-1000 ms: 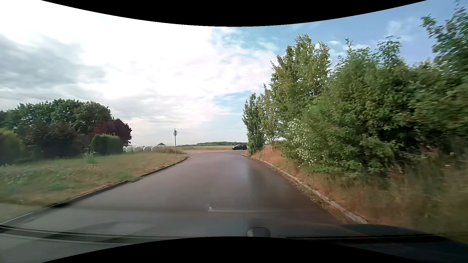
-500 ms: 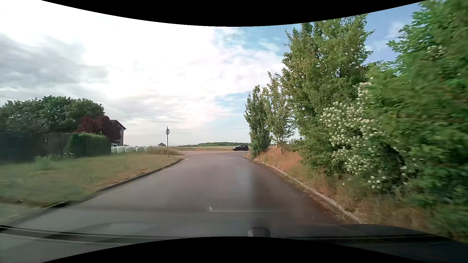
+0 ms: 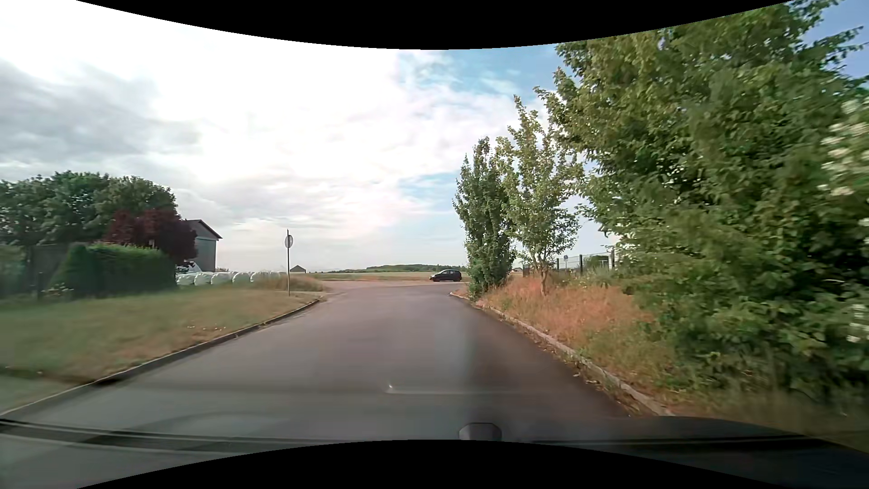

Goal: Follow the waypoints while adhering to traffic rules and regulations

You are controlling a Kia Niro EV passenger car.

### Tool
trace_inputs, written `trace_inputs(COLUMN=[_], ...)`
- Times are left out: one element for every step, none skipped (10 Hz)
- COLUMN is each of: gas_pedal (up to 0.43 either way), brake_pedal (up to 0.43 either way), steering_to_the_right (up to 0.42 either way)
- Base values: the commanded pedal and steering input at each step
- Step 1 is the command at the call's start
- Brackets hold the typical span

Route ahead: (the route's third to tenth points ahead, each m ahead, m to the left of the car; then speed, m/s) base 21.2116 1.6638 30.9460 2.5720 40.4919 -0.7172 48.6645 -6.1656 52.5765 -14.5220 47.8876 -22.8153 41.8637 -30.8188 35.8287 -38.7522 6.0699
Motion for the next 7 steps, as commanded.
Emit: trace_inputs(gas_pedal=[0.098, 0.098, 0.098, 0.098, 0.098, 0.098, 0.098], brake_pedal=[0.0, 0.0, 0.0, 0.0, 0.0, 0.0, 0.0], steering_to_the_right=[-0.012, -0.019, -0.022, -0.026, -0.029, -0.029, -0.029])
